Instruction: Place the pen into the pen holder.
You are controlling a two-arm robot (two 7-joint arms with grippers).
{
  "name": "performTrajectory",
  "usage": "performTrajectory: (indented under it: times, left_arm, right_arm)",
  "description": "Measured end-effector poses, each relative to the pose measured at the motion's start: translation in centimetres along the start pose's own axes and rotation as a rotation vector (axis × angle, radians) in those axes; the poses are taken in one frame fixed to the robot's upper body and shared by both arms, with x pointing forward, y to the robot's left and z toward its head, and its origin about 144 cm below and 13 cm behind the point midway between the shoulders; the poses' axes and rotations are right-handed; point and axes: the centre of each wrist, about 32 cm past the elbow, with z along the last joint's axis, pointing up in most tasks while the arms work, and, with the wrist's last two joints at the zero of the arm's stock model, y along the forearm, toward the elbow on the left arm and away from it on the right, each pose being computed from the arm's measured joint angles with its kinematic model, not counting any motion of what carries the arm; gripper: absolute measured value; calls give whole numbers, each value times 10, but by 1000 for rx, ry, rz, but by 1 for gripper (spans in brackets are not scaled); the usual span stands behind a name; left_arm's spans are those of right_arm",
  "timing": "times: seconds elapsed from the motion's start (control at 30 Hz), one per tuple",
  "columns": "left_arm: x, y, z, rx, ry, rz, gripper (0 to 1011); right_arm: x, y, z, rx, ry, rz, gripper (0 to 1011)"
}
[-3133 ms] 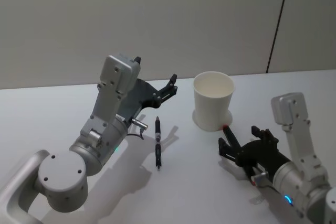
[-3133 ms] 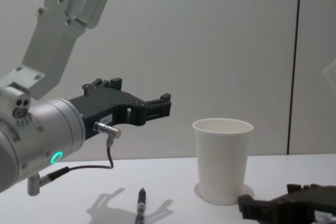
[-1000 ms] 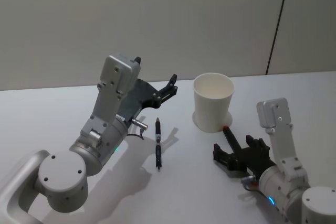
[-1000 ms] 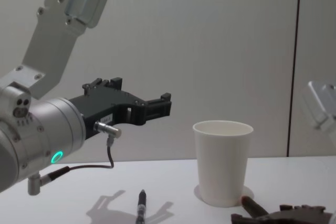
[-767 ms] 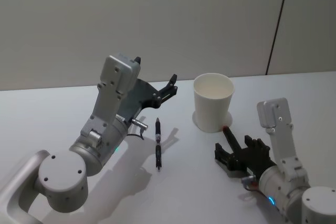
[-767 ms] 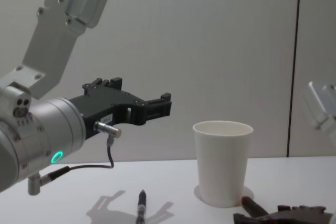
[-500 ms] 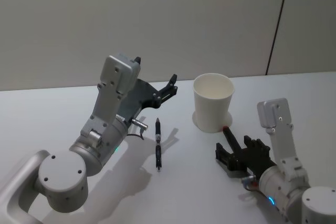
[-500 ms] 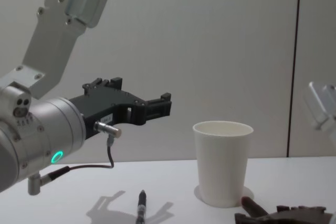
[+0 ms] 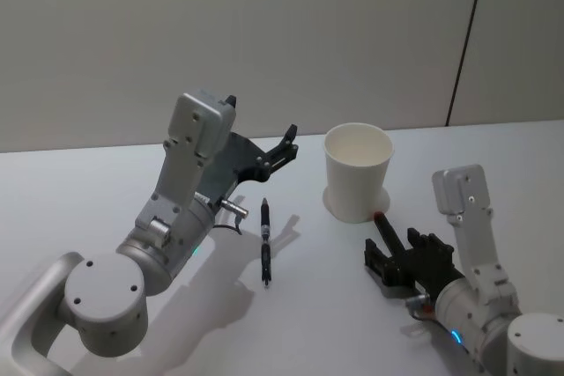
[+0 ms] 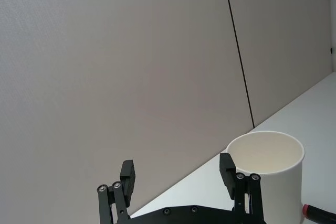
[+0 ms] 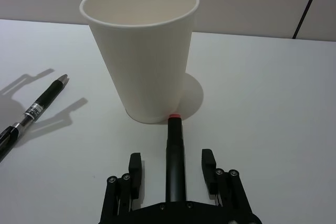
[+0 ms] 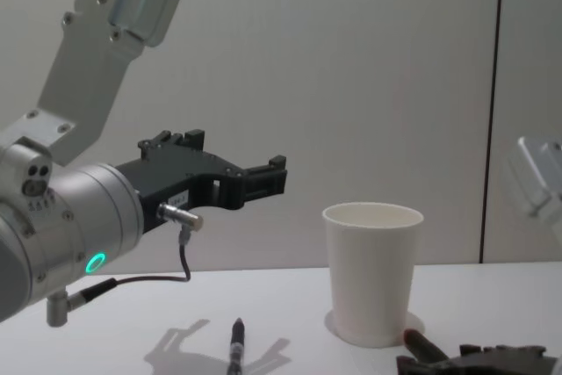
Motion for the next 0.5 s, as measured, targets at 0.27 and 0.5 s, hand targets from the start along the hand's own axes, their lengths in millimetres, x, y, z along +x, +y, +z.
performTrajectory:
  times: [0.27, 0.5]
  left_arm:
    - [0, 0, 0, 0, 0, 0, 1001]
    - [0, 0, 0, 0, 0, 0, 1001]
  right_arm:
    - [1, 0, 0, 8, 1, 0, 659]
    - [1, 0, -1, 15, 2, -1, 532]
